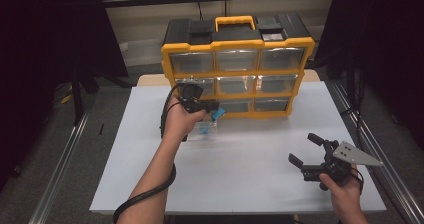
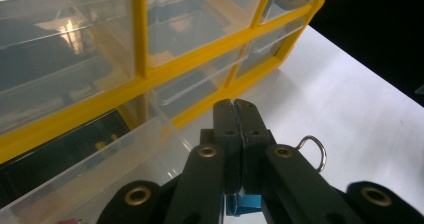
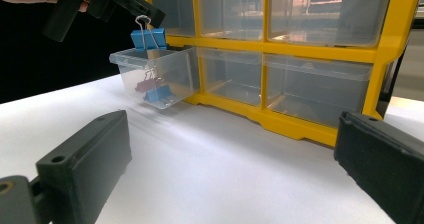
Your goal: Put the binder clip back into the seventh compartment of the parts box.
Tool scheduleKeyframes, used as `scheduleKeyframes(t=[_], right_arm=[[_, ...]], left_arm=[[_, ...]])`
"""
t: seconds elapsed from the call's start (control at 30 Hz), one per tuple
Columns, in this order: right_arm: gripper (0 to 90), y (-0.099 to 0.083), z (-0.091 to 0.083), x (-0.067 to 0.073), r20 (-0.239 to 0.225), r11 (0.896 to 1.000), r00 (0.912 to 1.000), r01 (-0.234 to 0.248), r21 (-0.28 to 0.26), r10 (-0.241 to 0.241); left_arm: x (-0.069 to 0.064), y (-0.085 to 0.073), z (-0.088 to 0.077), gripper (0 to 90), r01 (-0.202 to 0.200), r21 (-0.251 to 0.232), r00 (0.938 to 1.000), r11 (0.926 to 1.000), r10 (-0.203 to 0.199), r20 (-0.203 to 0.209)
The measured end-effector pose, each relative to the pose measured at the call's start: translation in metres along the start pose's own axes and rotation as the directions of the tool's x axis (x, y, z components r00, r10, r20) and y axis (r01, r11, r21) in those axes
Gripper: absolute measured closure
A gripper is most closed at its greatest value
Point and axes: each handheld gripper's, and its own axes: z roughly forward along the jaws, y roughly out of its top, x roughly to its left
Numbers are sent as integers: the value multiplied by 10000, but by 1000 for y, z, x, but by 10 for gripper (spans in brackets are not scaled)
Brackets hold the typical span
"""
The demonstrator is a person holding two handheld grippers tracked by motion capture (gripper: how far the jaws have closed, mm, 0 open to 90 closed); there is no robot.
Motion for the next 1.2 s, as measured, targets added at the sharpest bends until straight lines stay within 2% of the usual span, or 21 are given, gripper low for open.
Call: scheduleKeyframes(t=[0.13, 0.3, 0.37, 0.53, 0.57, 0.63, 0.7, 0.73, 0.83, 1.07, 1.1, 1.13, 1.17, 1.2], right_arm=[[17, 0, 0, 0, 7, 10000, 10000, -11, -17, 11], [16, 0, 0, 0, -49, 10000, 10000, -11, -16, 11], [17, 0, 0, 0, -59, 10000, 10000, -19, -23, 19], [16, 0, 0, 0, -54, 10000, 10000, -14, -20, 14], [17, 0, 0, 0, -43, 10000, 10000, -5, 3, 5], [16, 0, 0, 0, -15, 10000, 10000, 1, 6, -1], [16, 0, 0, 0, -9, 10000, 10000, 2, 4, -2], [17, 0, 0, 0, -63, 10000, 10000, -23, -6, 23], [16, 0, 0, 0, -69, 10000, 10000, -32, -13, 31], [17, 0, 0, 0, -67, 10000, 10000, -17, -14, 17], [16, 0, 0, 0, -63, 10000, 10000, -29, -12, 29], [16, 0, 0, 0, -6, 10000, 10000, -24, -3, 24], [17, 0, 0, 0, -5, 10000, 10000, -23, -8, 23], [16, 0, 0, 0, -3, 10000, 10000, -25, -7, 25]], left_arm=[[4, 0, -2, 894, -56, 7, 9999, 10000, 56, -140], [7, -1, -3, 894, 157, -185, 9995, 9997, -162, -254], [10, -1, -5, 894, 44, -22, 9994, 10000, -45, -331], [13, -1, -7, 894, 52, -93, 9987, 9999, -56, -498], [13, -1, -6, 894, 182, -194, 9986, 9996, -191, -501], [14, -1, -7, 894, 126, -129, 9984, 9998, -133, -548], [14, -1, -6, 894, 316, -238, 9974, 9992, -331, -641], [16, -1, -7, 893, 77, -11, 9978, 10000, -77, -653], [18, -1, -7, 894, 193, -144, 9980, 9997, -201, -596], [21, -1, -6, 893, 215, -169, 9965, 9996, -228, -802], [21, -1, -5, 893, 412, -342, 9955, 9986, -439, -844], [23, -1, -7, 893, 203, -134, 9962, 9997, -214, -849], [24, -2, -7, 894, 246, -146, 9959, 9996, -258, -872], [23, -2, -6, 893, 458, -299, 9948, 9985, -483, -902]])
